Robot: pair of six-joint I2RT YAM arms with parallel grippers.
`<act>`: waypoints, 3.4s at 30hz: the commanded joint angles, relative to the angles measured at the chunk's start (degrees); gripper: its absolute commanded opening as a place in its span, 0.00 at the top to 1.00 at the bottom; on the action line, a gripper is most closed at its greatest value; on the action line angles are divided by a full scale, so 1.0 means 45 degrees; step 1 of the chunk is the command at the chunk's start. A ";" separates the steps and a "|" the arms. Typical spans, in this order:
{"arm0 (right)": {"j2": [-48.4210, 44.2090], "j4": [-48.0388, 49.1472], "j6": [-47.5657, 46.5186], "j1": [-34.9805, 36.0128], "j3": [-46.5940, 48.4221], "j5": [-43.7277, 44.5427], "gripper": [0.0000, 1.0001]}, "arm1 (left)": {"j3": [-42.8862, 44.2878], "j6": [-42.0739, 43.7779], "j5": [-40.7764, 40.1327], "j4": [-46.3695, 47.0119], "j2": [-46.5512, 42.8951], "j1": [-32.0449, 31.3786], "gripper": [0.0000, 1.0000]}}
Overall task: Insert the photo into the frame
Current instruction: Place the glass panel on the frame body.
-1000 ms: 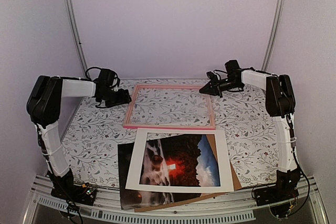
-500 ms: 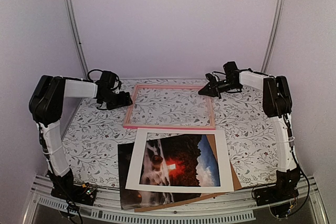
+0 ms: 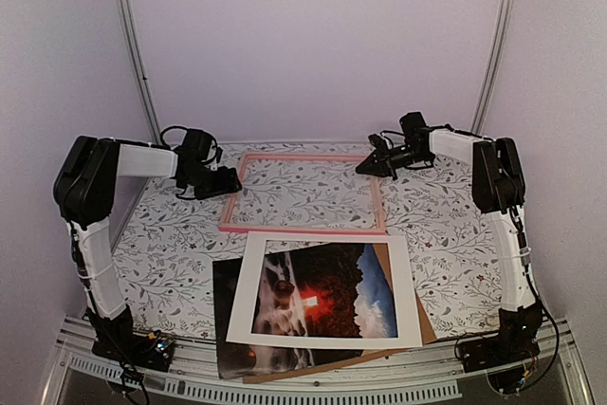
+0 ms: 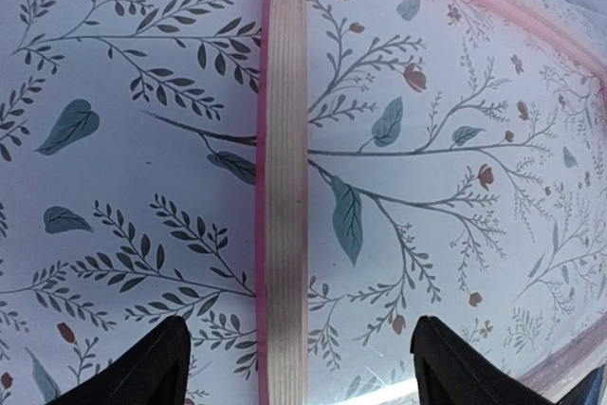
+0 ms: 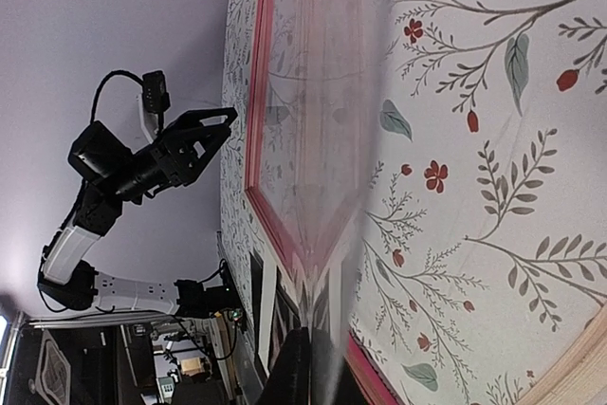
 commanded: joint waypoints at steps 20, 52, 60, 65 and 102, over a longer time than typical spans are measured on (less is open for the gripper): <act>0.0263 -0.0892 -0.0551 0.0209 0.0482 0.1654 0.62 | 0.0091 0.0171 0.0219 0.0827 -0.0289 -0.0562 0.17; 0.0177 -0.2269 -0.1208 0.0440 0.1128 0.5012 0.37 | 0.1109 -0.0578 0.1657 0.3168 0.1254 -0.3559 0.18; 0.0034 -0.2459 -0.1344 0.0439 0.1159 0.5570 0.33 | 0.1080 -0.0557 0.1390 0.3120 0.1613 -0.3605 0.18; -0.0018 -0.2538 -0.1387 0.0437 0.1148 0.5817 0.32 | 0.0998 -0.0501 0.1244 0.3068 0.1680 -0.3616 0.18; -0.0826 -0.2885 -0.1692 0.0115 0.1202 0.7556 0.30 | 0.0866 -0.0262 0.0598 0.2849 0.1821 -0.3659 0.18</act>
